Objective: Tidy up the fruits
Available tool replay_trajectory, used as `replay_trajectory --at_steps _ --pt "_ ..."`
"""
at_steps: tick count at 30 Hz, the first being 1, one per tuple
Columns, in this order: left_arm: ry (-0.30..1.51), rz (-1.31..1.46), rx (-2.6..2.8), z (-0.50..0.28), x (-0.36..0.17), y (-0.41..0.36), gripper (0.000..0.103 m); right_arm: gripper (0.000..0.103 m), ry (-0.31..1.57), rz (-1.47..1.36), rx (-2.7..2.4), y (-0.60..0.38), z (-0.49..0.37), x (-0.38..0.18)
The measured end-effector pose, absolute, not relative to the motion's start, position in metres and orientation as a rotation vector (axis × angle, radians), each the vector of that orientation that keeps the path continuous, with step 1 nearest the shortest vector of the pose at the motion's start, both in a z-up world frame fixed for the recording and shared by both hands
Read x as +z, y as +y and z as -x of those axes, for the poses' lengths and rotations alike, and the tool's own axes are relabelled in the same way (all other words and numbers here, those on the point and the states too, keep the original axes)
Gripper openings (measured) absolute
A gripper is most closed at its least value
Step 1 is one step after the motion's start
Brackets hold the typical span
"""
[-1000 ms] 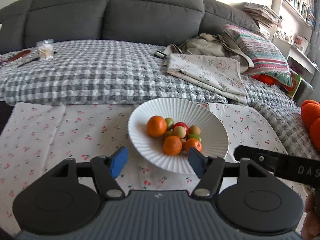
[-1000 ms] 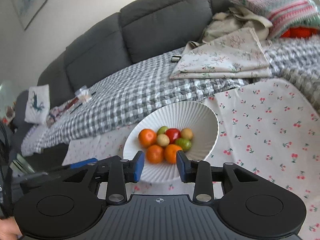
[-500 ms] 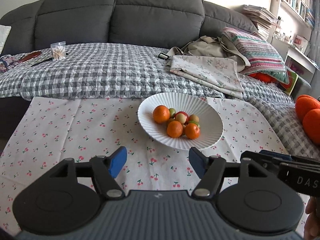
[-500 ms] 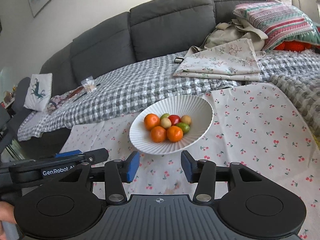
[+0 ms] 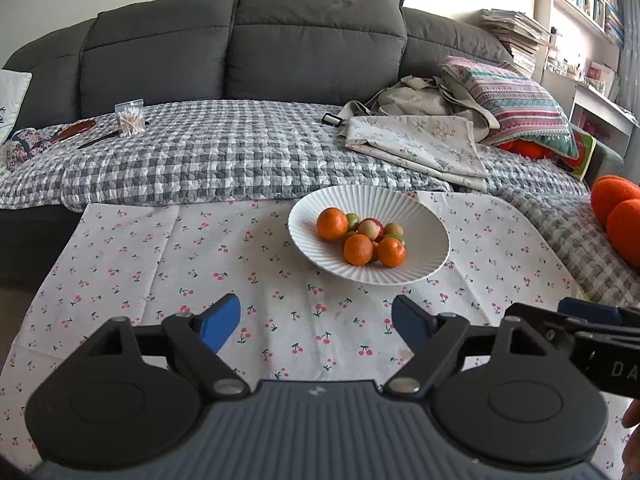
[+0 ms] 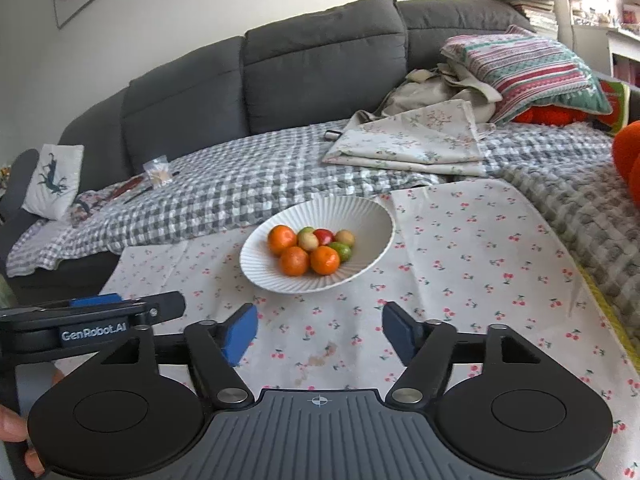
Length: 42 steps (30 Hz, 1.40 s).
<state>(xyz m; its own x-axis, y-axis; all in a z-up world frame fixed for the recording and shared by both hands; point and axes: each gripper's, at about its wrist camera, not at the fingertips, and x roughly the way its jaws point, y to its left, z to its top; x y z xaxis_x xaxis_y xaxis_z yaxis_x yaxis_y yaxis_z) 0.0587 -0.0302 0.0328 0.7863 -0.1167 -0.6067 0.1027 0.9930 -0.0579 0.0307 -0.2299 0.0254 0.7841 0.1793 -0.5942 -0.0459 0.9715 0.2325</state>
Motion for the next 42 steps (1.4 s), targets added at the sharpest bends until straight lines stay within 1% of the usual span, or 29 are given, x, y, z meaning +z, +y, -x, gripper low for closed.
replay_trajectory --at_steps 2,3,4,7,10,13,42 --pt "0.661 0.027 -0.124 -0.059 0.033 -0.031 0.091 0.083 0.662 -0.215 0.115 -0.230 -0.030 0.025" --pt "0.661 0.027 -0.125 -0.059 0.032 -0.031 0.092 0.089 0.661 -0.208 0.106 -0.229 -0.030 0.024" --pt "0.661 0.025 -0.122 -0.059 0.032 -0.031 0.096 0.094 0.660 -0.198 0.098 -0.228 -0.030 0.024" --pt "0.663 0.015 -0.110 -0.059 0.031 -0.032 0.100 0.097 0.656 -0.175 0.089 -0.226 -0.030 0.023" --pt "0.671 0.026 -0.098 -0.060 0.031 -0.030 0.101 0.099 0.659 -0.181 0.091 -0.228 -0.030 0.023" --pt "0.673 0.030 -0.094 -0.060 0.031 -0.030 0.102 0.101 0.667 -0.172 0.085 -0.227 -0.031 0.022" --pt "0.702 0.018 -0.067 -0.064 0.025 -0.031 0.102 0.103 0.712 -0.117 0.071 -0.221 -0.035 0.014"
